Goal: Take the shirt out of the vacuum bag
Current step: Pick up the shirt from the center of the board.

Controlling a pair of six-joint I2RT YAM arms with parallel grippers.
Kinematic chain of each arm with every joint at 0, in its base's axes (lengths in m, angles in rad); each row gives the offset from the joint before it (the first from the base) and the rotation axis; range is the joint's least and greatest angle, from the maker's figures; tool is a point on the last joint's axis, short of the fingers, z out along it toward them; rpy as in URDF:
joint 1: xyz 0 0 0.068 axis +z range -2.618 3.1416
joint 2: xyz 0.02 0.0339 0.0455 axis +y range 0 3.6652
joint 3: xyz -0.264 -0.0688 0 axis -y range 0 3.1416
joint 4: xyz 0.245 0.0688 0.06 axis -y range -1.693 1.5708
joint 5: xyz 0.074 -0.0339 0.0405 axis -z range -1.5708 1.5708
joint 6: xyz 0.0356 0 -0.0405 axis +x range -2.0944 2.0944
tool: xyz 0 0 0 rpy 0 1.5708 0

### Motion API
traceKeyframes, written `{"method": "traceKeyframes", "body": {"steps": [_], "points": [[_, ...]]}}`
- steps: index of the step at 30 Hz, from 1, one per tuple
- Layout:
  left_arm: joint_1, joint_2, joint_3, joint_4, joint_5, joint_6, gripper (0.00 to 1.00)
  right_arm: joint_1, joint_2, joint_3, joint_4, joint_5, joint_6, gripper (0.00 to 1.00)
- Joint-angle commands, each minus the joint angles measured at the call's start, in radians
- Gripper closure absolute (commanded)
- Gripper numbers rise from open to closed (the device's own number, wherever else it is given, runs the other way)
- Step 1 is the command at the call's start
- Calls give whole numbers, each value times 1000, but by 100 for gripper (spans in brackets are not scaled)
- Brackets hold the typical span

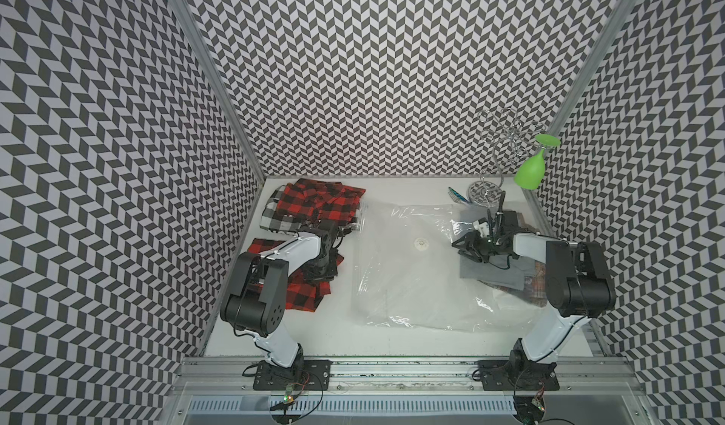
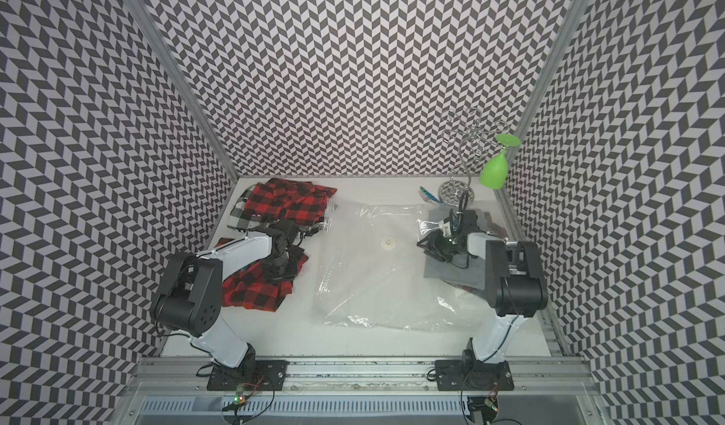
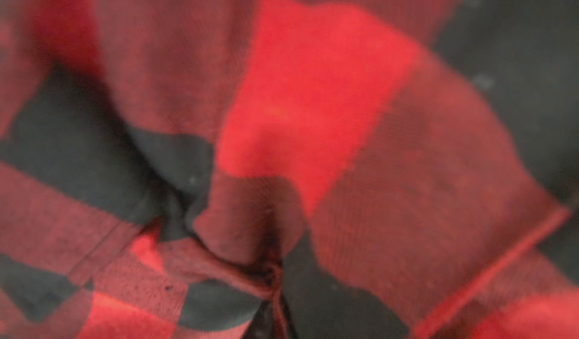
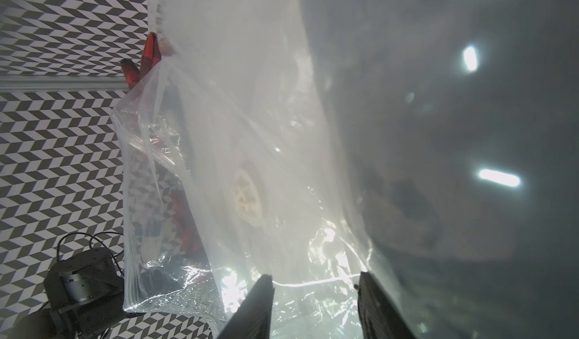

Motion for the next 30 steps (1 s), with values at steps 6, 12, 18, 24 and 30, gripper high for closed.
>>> {"method": "traceKeyframes", "body": {"steps": [6,12,18,24,30], "points": [[33,-34,-18,26,60,28,96,-16,10,8,28,9,-7,53],[115,-166,-16,14,115,87,100,-16,6,6,24,6,-9,53],[258,-322,-19,29,239,132,100,-16,5,13,20,6,-9,53],[342,-376,70,33,251,168,100,-16,5,14,18,4,-8,53],[408,-387,243,60,233,239,100,-15,12,27,6,8,-12,53]]}}
